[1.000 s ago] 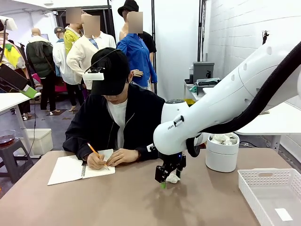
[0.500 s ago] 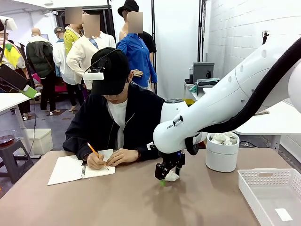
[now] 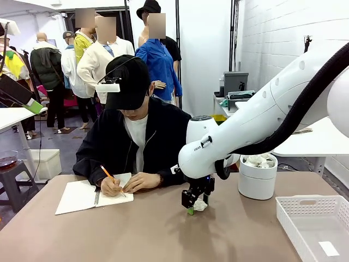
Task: Sort the paper based on its condition.
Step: If a person hands you a paper, place it in the Organizing basket , and if it's crumpled, put it in the Trash can.
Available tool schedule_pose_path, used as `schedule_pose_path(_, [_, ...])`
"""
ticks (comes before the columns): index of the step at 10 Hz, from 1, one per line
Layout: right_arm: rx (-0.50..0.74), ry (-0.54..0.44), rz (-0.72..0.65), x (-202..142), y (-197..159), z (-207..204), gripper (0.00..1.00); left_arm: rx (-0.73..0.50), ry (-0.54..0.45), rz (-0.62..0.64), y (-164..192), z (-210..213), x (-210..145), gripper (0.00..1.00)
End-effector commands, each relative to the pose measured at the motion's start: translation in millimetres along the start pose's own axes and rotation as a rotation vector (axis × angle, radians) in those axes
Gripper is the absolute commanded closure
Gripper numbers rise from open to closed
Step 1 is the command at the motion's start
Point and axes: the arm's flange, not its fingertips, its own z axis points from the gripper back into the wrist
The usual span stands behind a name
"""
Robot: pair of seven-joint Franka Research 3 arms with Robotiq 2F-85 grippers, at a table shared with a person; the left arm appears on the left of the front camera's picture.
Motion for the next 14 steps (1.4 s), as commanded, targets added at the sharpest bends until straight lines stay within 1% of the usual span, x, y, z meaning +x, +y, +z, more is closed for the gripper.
schedule_pose_path(1, [0.001,-0.011,0.013,5.2,-1.8,-2.8,0.52,0.01,0.002,0.002,1.0,0.1,-0.1,0.0])
schedule_pose_path(3, [0.002,-0.014,0.01,3.9,-1.2,5.7,0.91,0.01,0.002,0.002,1.0,0.1,-0.1,0.0])
schedule_pose_path(4, [-0.001,-0.014,-0.003,1.6,1.9,18.0,1.0,0.01,0.002,0.002,1.0,0.1,-0.1,0.0])
schedule_pose_path(5, [0.005,0.001,-0.031,-2.6,4.2,30.4,1.0,0.01,0.002,0.002,1.0,0.1,-0.1,0.0])
schedule_pose_path(7, [-0.047,0.024,-0.088,-21.3,6.4,75.5,1.0,0.01,0.002,0.002,1.0,0.1,-0.1,0.0])
schedule_pose_path(9, [-0.091,-0.026,-0.108,-40.5,-0.4,132.3,1.0,0.01,0.002,0.002,1.0,0.1,-0.1,0.0])
schedule_pose_path(11, [-0.098,-0.088,-0.124,-52.1,-16.7,175.7,1.0,0.01,0.002,0.002,1.0,0.1,-0.1,0.0])
schedule_pose_path(13, [-0.122,-0.148,-0.163,-63.4,-48.3,203.8,1.0,0.01,0.002,0.002,1.0,0.1,-0.1,0.0])
schedule_pose_path(14, [-0.139,-0.167,-0.17,-68.4,-62.8,208.8,1.0,0.01,0.002,0.002,1.0,0.1,-0.1,0.0])
